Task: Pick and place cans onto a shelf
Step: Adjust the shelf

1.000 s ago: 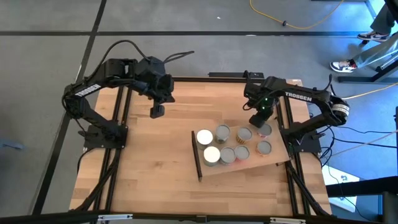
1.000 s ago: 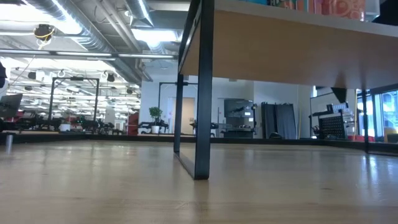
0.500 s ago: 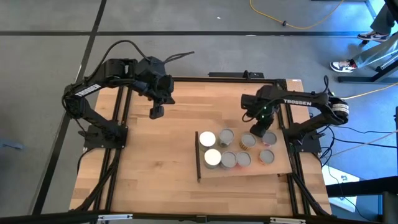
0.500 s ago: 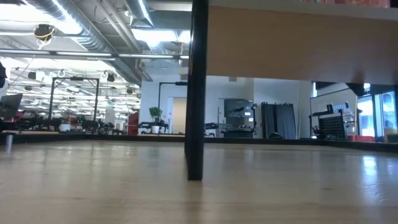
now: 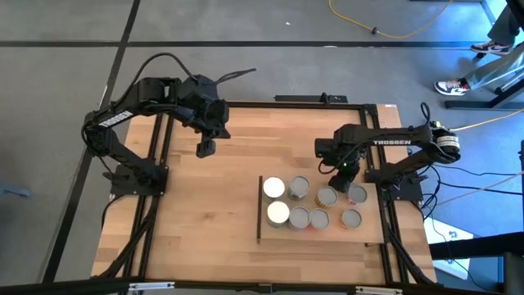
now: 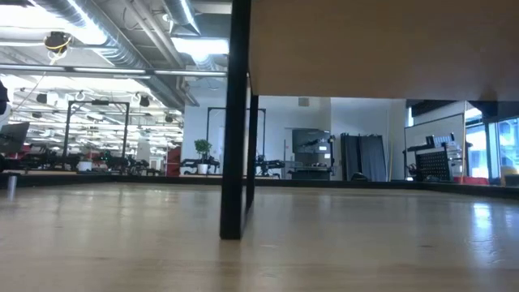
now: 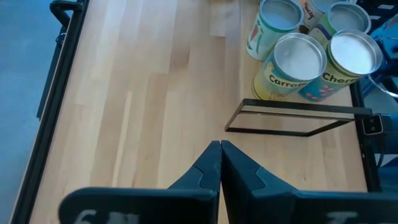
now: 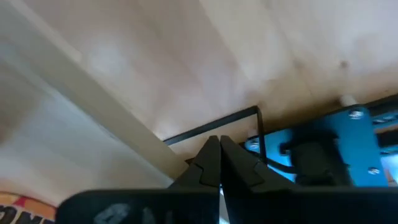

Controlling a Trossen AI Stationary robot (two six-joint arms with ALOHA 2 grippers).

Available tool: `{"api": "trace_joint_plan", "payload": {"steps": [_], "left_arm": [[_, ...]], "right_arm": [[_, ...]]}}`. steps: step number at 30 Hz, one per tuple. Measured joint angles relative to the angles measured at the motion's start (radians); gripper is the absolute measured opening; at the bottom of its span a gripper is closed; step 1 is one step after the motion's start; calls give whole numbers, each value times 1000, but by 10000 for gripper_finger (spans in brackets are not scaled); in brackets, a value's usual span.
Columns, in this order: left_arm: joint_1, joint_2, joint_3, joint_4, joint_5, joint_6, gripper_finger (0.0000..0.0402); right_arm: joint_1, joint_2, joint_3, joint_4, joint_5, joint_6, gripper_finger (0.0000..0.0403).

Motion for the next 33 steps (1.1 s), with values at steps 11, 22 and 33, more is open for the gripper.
{"api": "trace_joint_plan", "payload": {"steps": [11, 22, 33], "left_arm": [[0, 0, 0, 0, 0, 0, 0], [0, -1, -6, 4, 8, 0, 0], [1, 0, -274, 314, 132, 85, 0]], "right_arm": [[110, 0, 0, 30, -47, 84, 4], [146, -1, 107, -54, 136, 79, 4], [146, -30, 400, -103, 295, 108, 4]]}}
